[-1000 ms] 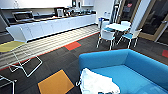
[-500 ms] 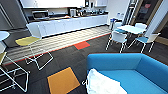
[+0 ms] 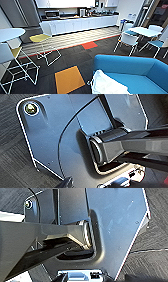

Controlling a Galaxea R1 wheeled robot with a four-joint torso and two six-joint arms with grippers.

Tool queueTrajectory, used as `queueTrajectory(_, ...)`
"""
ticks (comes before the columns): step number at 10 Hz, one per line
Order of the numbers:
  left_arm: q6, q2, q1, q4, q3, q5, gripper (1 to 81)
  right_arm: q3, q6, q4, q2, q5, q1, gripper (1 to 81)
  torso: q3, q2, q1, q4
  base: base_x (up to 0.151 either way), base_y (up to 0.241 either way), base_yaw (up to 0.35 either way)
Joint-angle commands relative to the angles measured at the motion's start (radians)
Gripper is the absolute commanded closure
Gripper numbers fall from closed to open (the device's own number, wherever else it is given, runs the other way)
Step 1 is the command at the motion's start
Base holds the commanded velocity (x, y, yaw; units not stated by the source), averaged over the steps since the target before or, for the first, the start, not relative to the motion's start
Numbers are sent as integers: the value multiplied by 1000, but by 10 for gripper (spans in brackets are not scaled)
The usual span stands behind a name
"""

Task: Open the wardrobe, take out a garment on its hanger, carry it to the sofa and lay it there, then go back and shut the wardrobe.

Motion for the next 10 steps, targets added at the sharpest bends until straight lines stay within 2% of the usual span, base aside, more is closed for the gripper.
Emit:
queueTrajectory(1,1,-4,-24,-6,-3,37,10,7,-3,-6,10,-60,4,10,0,0,0,0,0,0,359)
queueTrajectory(10,6,2,-23,2,-3,44,10,1,-1,-5,10,-60,9,10,0,0,0,0,0,0,362)
